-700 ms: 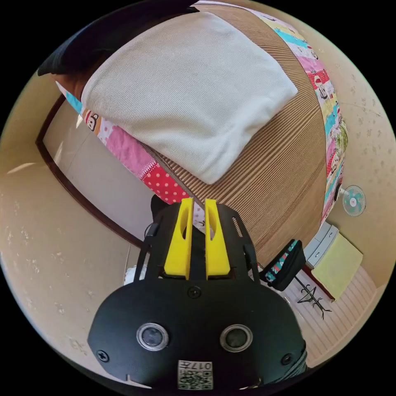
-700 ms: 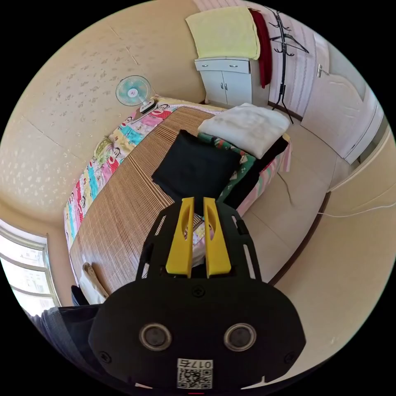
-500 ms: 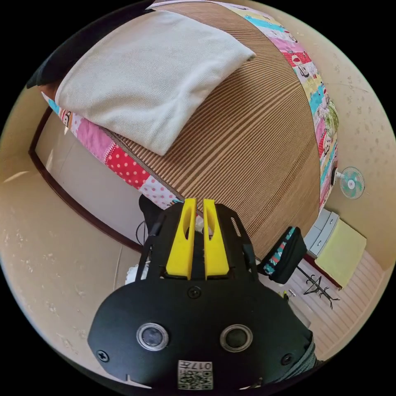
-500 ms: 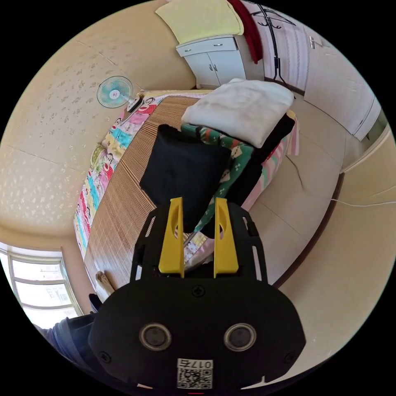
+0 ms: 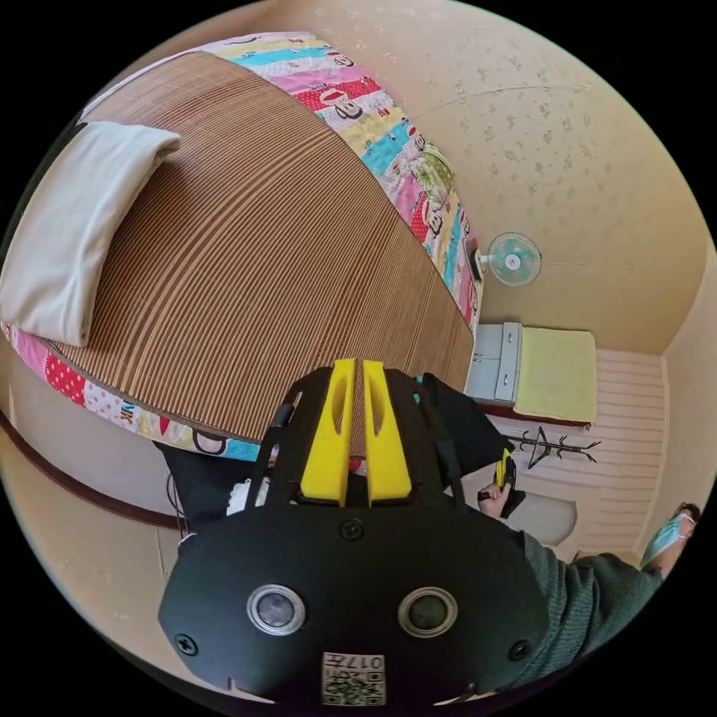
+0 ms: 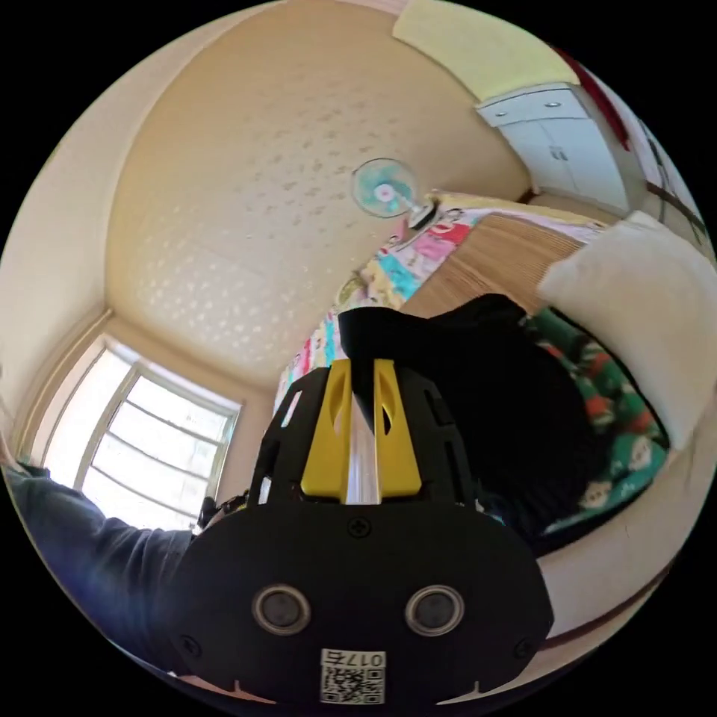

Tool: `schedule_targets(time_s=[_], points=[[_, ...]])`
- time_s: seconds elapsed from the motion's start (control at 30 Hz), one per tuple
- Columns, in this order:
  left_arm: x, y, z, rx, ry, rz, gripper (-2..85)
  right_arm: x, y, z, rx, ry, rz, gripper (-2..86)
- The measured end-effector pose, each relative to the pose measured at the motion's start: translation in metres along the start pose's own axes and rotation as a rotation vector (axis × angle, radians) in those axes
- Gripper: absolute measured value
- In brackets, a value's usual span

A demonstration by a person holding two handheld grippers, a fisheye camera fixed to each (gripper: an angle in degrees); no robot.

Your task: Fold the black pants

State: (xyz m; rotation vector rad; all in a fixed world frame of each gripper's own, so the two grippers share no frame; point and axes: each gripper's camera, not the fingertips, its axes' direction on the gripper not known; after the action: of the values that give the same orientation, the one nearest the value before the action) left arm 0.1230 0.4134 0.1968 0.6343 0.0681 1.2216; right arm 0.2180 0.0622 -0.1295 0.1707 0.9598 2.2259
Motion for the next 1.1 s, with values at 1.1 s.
schedule_targets(time_s=[1.1], points=[[0.046,0.227,0.317,-0.331,-0.039,1.118,7.8,0.058,0.067,-0.043,-0.142,-0.509,0.313,2.8]])
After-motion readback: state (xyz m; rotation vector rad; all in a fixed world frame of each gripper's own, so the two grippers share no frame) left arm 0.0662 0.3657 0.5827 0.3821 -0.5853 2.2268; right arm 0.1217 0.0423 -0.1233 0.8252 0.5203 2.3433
